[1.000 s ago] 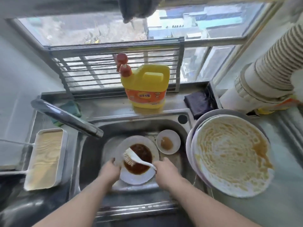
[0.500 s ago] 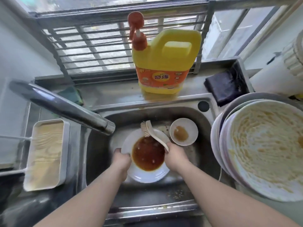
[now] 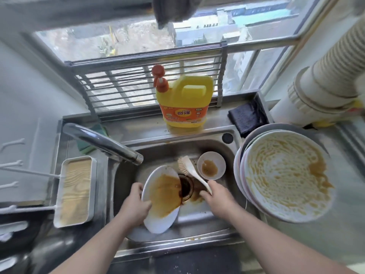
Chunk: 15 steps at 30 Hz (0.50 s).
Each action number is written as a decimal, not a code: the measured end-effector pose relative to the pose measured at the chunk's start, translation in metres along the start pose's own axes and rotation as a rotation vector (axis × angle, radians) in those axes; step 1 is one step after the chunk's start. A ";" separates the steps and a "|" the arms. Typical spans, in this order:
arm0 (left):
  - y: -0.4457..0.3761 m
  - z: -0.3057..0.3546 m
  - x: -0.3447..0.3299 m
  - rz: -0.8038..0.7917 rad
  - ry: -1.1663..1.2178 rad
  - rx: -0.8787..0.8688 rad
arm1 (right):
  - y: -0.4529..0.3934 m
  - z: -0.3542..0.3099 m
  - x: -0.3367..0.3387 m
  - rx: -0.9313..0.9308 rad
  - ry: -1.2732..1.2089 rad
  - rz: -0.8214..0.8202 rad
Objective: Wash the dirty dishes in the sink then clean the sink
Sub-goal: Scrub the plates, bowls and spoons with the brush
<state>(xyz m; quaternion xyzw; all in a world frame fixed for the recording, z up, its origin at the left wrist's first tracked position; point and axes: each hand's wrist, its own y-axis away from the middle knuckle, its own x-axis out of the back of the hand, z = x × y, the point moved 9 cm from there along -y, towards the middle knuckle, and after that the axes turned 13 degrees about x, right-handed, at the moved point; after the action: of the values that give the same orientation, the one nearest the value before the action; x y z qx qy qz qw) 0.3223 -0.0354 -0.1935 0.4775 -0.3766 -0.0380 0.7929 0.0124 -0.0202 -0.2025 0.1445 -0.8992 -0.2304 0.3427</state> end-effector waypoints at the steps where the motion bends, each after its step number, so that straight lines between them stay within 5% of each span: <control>1: 0.009 0.007 0.001 0.014 -0.037 -0.034 | 0.007 -0.005 0.004 0.006 0.022 -0.012; 8: 0.070 0.039 0.023 0.178 -0.058 -0.228 | 0.055 -0.033 0.020 -0.012 0.022 -0.113; 15: 0.104 0.000 0.003 -0.010 0.956 0.148 | 0.100 -0.101 0.010 0.245 -0.038 -0.262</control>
<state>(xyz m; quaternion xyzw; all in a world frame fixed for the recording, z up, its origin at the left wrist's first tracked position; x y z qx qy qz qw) 0.2934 0.0199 -0.1103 0.4983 0.0303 0.2087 0.8410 0.0641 0.0291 -0.0795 0.2966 -0.9005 -0.1643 0.2724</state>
